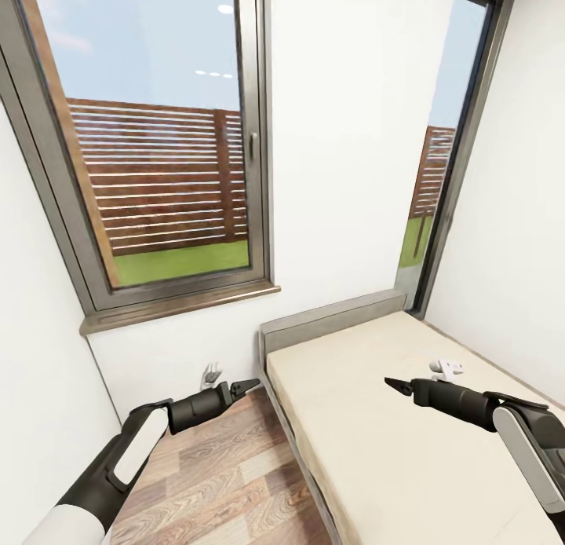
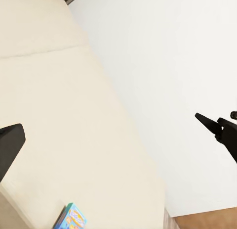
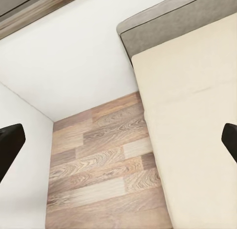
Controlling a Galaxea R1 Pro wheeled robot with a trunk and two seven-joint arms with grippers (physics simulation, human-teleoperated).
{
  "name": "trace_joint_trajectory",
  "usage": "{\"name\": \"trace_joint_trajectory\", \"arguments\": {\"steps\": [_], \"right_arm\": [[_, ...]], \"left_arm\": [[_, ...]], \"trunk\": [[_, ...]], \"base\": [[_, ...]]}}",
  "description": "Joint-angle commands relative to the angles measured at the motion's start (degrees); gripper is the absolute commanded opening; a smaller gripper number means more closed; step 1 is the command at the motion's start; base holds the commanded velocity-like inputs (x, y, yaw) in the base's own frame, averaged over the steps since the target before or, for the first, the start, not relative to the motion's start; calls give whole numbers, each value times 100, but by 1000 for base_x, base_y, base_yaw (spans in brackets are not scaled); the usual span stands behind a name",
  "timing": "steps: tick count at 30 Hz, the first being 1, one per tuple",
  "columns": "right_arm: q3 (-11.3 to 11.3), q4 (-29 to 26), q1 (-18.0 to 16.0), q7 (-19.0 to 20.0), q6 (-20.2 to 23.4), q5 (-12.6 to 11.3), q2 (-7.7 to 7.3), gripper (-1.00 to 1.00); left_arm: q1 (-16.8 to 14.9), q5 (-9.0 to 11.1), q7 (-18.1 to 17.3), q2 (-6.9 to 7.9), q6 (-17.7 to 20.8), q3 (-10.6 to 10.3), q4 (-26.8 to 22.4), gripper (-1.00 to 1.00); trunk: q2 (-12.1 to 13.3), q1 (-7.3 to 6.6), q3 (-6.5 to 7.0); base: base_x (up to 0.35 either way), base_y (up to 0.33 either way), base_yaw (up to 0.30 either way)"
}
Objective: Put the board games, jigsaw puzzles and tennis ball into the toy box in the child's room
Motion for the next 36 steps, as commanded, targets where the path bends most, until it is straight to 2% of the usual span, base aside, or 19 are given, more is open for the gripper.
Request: {"name": "trace_joint_trajectory", "arguments": {"steps": [1, 11, 20, 30, 36], "right_arm": [[-8, -1, -3, 31, 28, 15, 1, 100], [1, -1, -3, 27, 35, 15, 1, 100], [7, -1, -3, 20, 44, 15, 2, 100], [3, -1, -3, 16, 59, 15, 3, 100], [-1, 2, -3, 16, 62, 15, 5, 100]], "left_arm": [[-2, 38, 5, 4, 30, -8, 1, 100], [-2, 26, 11, 88, 31, 193, 85, 100], [-2, 6, 15, 160, 26, 258, 303, 100], [-2, -96, 22, 290, 23, 285, 622, 100], [-2, -158, 43, 313, 17, 288, 669, 100]], "trunk": [[-5, 2, -3], [-5, 2, -3], [-5, 2, -3], [-406, 222, -172], [-646, 354, -267]], "base": [[0, 0, -6], [0, 0, -3], [0, 0, 0], [0, 0, 0], [0, 0, 0]]}}
